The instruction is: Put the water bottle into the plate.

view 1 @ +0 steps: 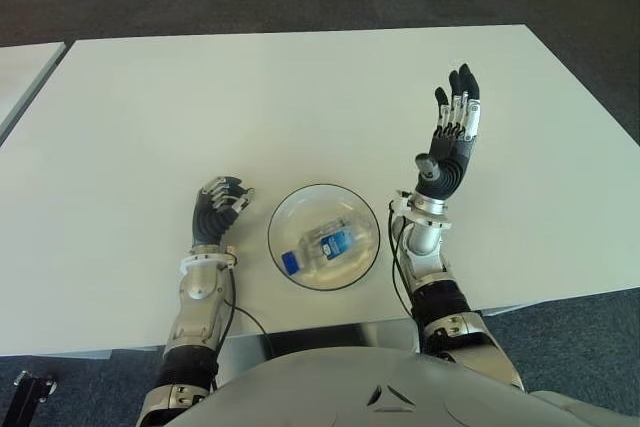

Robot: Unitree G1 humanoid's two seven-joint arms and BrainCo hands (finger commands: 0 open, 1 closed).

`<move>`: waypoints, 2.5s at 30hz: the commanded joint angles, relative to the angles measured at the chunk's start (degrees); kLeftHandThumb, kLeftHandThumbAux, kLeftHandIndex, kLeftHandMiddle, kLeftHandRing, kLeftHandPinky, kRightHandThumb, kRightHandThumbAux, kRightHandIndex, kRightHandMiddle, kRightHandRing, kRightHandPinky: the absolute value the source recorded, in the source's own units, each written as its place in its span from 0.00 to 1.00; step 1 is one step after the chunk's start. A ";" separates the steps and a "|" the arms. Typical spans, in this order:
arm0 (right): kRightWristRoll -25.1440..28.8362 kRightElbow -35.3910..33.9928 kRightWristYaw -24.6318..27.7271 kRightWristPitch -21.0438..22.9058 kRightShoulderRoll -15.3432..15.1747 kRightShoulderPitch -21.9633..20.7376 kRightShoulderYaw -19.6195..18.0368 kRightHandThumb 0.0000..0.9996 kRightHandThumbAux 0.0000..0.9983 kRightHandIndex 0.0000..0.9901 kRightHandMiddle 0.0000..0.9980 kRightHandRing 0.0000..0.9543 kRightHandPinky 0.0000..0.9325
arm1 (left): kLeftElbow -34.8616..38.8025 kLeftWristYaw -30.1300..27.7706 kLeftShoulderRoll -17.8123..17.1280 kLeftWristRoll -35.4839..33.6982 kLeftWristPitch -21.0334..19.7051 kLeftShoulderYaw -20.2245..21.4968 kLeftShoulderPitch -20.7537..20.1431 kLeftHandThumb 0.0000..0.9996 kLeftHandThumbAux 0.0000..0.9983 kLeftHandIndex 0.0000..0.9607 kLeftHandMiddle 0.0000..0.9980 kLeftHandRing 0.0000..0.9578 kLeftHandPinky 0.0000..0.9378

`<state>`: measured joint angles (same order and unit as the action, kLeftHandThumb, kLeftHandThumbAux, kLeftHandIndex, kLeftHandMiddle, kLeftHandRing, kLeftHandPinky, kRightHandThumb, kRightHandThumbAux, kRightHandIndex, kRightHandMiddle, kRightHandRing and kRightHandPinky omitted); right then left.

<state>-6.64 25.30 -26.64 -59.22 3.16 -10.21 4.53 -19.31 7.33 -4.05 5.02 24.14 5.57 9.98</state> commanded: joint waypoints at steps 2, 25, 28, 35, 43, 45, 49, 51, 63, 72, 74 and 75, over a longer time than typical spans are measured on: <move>6.55 -1.16 3.32 6.78 2.31 1.74 -2.34 0.49 0.53 0.05 0.00 0.00 0.04 | -0.85 -0.90 -0.44 -0.01 -0.88 -0.36 0.51 0.70 0.72 0.45 0.52 0.53 0.52; 16.87 -4.90 20.12 26.15 -0.30 4.95 -7.35 0.37 0.78 0.27 0.25 0.25 0.34 | 0.39 -1.10 -0.03 0.04 -1.61 -0.42 1.10 0.70 0.72 0.45 0.53 0.53 0.52; 16.86 -4.57 21.49 27.35 -0.42 4.95 -7.80 0.37 0.80 0.30 0.30 0.31 0.38 | 0.94 -0.69 0.28 0.22 -2.40 -0.42 1.32 0.70 0.72 0.45 0.52 0.52 0.51; 15.42 -4.93 22.92 30.45 -0.67 5.49 -8.44 0.35 0.88 0.34 0.36 0.37 0.43 | 1.60 0.18 0.79 0.62 -2.47 -0.31 1.64 0.71 0.72 0.45 0.51 0.52 0.52; 14.56 -6.46 23.36 34.63 -0.96 6.11 -8.60 0.27 0.95 0.37 0.41 0.43 0.48 | 1.32 -0.77 0.55 -0.02 -1.98 -0.37 1.58 0.70 0.72 0.45 0.53 0.53 0.52; 14.35 -6.76 23.35 35.25 -0.98 6.24 -8.64 0.26 0.96 0.38 0.41 0.44 0.48 | 1.22 -0.90 0.54 -0.21 -1.94 -0.33 1.54 0.70 0.72 0.45 0.53 0.53 0.52; 13.83 -7.13 23.20 35.99 -1.04 6.49 -8.70 0.23 0.98 0.40 0.43 0.46 0.49 | 1.14 -1.15 0.47 -0.43 -1.91 -0.35 1.53 0.70 0.72 0.45 0.53 0.54 0.53; 13.53 -7.08 23.13 36.13 -1.12 6.62 -8.74 0.22 0.98 0.41 0.44 0.46 0.50 | 1.03 -1.45 0.38 -0.63 -1.92 -0.34 1.51 0.70 0.72 0.45 0.53 0.54 0.53; 12.12 -5.49 23.16 35.55 -1.43 6.62 -9.22 0.69 0.74 0.43 0.49 0.50 0.53 | 1.14 -1.06 0.48 -0.41 -1.96 -0.32 1.48 0.70 0.72 0.45 0.54 0.54 0.52; 9.46 -2.26 22.36 33.64 -2.17 6.66 -9.47 0.70 0.73 0.43 0.53 0.55 0.56 | 2.14 -0.92 0.57 0.06 -2.30 -0.60 1.99 0.70 0.72 0.45 0.54 0.54 0.52; 8.03 -0.85 21.51 33.07 -2.52 6.57 -9.42 0.70 0.73 0.44 0.53 0.55 0.57 | 1.94 -0.83 0.55 0.05 -2.17 -0.52 1.89 0.70 0.72 0.45 0.54 0.54 0.52; 7.63 -0.40 21.27 32.86 -2.60 6.51 -9.42 0.71 0.73 0.44 0.54 0.55 0.57 | 1.87 -0.79 0.54 0.05 -2.14 -0.50 1.85 0.70 0.72 0.45 0.54 0.54 0.52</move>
<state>2.69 22.80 -4.47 -25.60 0.89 -3.98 -4.87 -16.90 6.54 -3.64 4.65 22.95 5.51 11.16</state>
